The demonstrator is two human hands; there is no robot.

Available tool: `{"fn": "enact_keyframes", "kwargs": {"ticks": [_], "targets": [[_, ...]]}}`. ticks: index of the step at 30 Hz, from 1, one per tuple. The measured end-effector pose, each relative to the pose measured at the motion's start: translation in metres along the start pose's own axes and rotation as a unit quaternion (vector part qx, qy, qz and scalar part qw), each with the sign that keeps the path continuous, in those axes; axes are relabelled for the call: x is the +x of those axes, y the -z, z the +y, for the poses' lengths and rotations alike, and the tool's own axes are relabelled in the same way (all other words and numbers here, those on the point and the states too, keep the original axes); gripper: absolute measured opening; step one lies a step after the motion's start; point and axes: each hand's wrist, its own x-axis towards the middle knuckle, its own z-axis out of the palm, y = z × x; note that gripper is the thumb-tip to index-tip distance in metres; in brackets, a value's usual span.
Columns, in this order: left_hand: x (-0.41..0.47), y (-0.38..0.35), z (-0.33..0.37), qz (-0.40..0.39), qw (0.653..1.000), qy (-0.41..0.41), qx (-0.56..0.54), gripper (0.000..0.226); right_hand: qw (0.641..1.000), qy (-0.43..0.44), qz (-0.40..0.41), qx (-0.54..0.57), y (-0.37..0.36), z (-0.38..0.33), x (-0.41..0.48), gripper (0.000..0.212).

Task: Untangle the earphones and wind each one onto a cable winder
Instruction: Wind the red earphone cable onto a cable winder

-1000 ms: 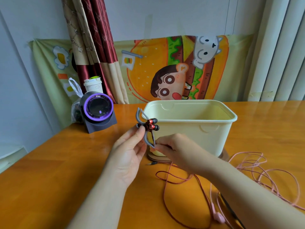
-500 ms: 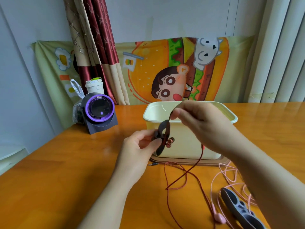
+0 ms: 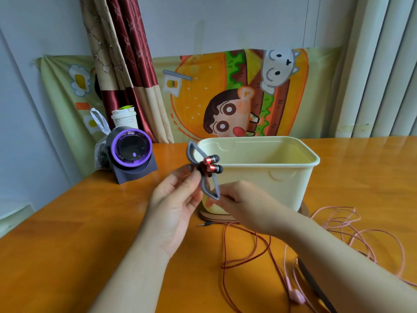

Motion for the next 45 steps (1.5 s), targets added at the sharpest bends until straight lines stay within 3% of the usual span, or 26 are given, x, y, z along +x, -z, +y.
{"fn": "enact_keyframes", "kwargs": {"ticks": [4, 8, 11, 16, 20, 23, 26, 30, 34, 39, 45], "targets": [[0.005, 0.01, -0.002, 0.102, 0.99, -0.016, 0.098, 0.025, 0.998, 0.021, -0.026, -0.048, 0.002, -0.005, -0.002, 0.027], [0.005, 0.012, -0.005, 0.13, 0.966, -0.051, 0.219, 0.017, 0.995, 0.056, -0.025, -0.075, 0.01, -0.015, -0.006, 0.027], [0.003, 0.009, -0.005, 0.093, 0.928, -0.087, 0.351, 0.021, 0.994, 0.081, 0.024, -0.076, 0.023, -0.022, -0.008, 0.025], [-0.001, 0.005, -0.005, -0.027, 0.916, -0.055, 0.397, 0.02, 0.988, 0.041, 0.146, -0.039, 0.048, -0.017, -0.008, 0.021], [-0.007, 0.0, 0.0, -0.114, 0.92, -0.048, 0.371, 0.021, 0.987, 0.016, 0.16, 0.002, 0.049, -0.005, -0.005, 0.023], [-0.008, -0.001, 0.002, -0.146, 0.946, -0.027, 0.289, 0.024, 0.991, -0.007, 0.123, 0.05, 0.039, 0.001, -0.002, 0.029], [-0.005, 0.001, 0.003, -0.12, 0.987, 0.013, 0.108, 0.023, 0.992, -0.022, 0.055, 0.115, 0.022, 0.001, -0.001, 0.033], [0.001, 0.001, 0.004, -0.023, 0.999, 0.029, -0.031, 0.023, 0.995, 0.016, -0.007, 0.101, 0.008, -0.008, -0.003, 0.036], [0.003, 0.001, 0.002, 0.022, 0.997, 0.029, -0.064, 0.027, 0.998, 0.034, -0.03, 0.04, 0.011, -0.012, -0.004, 0.029], [0.004, 0.004, -0.002, 0.05, 0.994, 0.048, -0.082, 0.023, 0.995, 0.001, -0.086, 0.054, 0.014, -0.012, -0.005, 0.032], [0.006, 0.006, -0.006, 0.089, 0.996, 0.006, 0.004, 0.021, 0.989, -0.041, -0.141, 0.021, 0.018, -0.009, -0.007, 0.034]]}}
